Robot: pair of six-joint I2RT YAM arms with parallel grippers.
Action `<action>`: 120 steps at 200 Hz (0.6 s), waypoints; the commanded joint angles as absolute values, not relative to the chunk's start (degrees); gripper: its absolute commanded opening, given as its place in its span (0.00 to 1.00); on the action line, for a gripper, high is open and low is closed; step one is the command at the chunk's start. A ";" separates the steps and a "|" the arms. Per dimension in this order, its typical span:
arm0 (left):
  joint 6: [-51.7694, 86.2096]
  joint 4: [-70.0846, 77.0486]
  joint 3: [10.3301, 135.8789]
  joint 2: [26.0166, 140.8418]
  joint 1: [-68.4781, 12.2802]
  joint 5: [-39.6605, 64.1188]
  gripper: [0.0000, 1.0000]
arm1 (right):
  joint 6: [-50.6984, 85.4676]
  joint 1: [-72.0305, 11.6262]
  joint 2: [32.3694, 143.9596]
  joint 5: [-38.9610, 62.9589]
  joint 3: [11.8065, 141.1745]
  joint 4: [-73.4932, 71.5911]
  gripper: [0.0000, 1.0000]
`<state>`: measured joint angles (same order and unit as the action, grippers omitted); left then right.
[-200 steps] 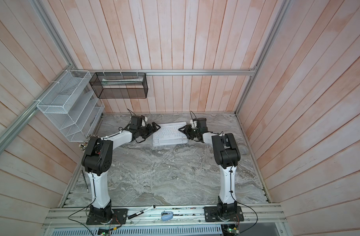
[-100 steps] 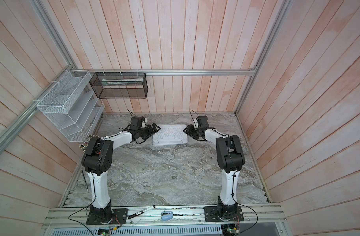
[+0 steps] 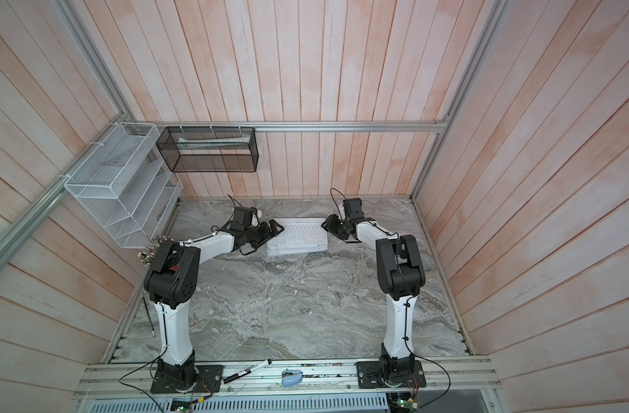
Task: Stack the numeric keypads
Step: Place the numeric keypad at the numeric keypad.
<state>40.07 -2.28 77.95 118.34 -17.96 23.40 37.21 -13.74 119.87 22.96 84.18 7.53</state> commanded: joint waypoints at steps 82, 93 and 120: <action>39.11 -4.12 74.27 114.27 -20.12 21.93 1.00 | 34.41 -15.92 124.34 19.14 90.30 13.11 0.52; 38.98 -4.12 74.09 114.00 -20.46 21.65 1.00 | 34.11 -16.38 124.50 18.81 90.92 13.36 0.51; 38.67 -4.92 74.20 113.72 -20.82 21.21 1.00 | 33.93 -17.32 125.31 18.27 92.40 14.14 0.52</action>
